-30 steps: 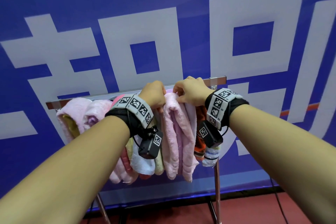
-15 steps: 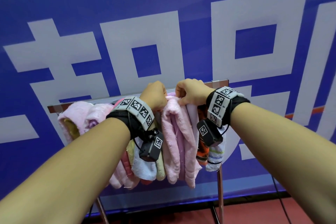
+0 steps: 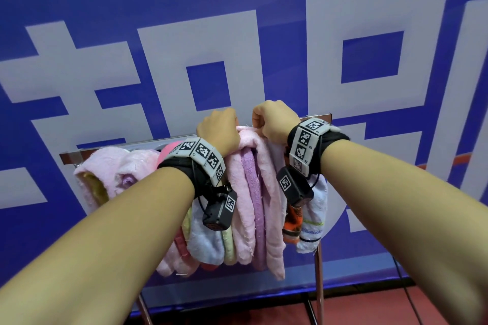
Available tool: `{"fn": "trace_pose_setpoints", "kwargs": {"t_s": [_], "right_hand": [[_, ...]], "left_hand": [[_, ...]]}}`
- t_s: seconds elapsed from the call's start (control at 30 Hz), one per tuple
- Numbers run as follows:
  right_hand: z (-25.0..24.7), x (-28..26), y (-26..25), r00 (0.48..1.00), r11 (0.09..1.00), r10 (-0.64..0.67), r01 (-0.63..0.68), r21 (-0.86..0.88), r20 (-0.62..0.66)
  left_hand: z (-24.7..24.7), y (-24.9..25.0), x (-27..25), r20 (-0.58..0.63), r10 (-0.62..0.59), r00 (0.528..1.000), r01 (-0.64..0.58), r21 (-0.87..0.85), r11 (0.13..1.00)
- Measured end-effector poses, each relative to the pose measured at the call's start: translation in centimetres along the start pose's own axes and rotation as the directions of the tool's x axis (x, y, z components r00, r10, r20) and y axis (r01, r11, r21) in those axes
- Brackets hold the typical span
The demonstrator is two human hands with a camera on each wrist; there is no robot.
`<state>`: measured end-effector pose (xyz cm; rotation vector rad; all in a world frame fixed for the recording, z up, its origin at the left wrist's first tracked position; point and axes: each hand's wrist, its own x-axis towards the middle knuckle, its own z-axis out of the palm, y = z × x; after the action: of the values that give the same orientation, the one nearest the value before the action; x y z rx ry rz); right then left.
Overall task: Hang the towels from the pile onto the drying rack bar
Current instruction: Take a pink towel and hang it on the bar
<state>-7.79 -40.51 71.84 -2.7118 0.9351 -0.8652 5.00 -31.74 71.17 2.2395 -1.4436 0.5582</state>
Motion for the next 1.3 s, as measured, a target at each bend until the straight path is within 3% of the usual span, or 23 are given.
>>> {"fn": "trace_pose_setpoints", "kwargs": {"t_s": [0.2,0.4,0.53,0.67,0.77,0.9,1.07,1.2,1.3], "right_hand": [[0.3,-0.5,0.0,1.0,0.998,0.029,-0.029,-0.049,0.005],[0.2,-2.1,-0.3,0.998,0.987,-0.059,0.058,-0.148,-0.001],[-0.3,-3.9,-0.9,0.988,0.988,-0.146,0.144,-0.048,-0.039],[0.2,-5.0,-1.5,0.98,0.96,-0.188,0.198,-0.197,0.069],[0.6,-4.9,-0.9,0.982,0.924,-0.171,0.188,-0.334,0.08],[1.2,-5.2,-0.9,0.981,0.905,-0.175,0.196,-0.379,0.09],[1.1,-5.9,-1.5,0.976,0.888,-0.168,0.211,-0.408,0.139],[0.3,-6.9,-2.5,0.97,0.9,-0.054,0.15,-0.408,0.237],[-0.2,-8.6,-2.9,0.977,0.938,-0.051,0.118,-0.325,0.209]], "left_hand": [[-0.2,-0.2,-1.1,-0.039,0.066,0.997,-0.069,-0.066,0.995],[-1.4,-0.1,-2.7,0.166,0.121,0.979,-0.112,-0.067,0.991],[-1.8,-0.2,-3.7,0.282,0.106,0.954,-0.124,0.05,0.991],[-1.8,-0.3,-4.8,0.305,0.139,0.942,-0.205,0.195,0.959],[-1.2,-0.5,-5.1,0.28,0.148,0.948,-0.239,0.324,0.916],[-0.8,-0.1,-5.6,0.229,0.166,0.959,-0.248,0.396,0.884],[-1.3,0.2,-6.5,0.284,0.136,0.949,-0.238,0.363,0.901],[-2.8,-0.1,-7.8,0.331,0.122,0.936,-0.197,0.204,0.959],[-4.2,-0.5,-9.4,0.322,0.105,0.941,-0.147,0.109,0.983]]}}
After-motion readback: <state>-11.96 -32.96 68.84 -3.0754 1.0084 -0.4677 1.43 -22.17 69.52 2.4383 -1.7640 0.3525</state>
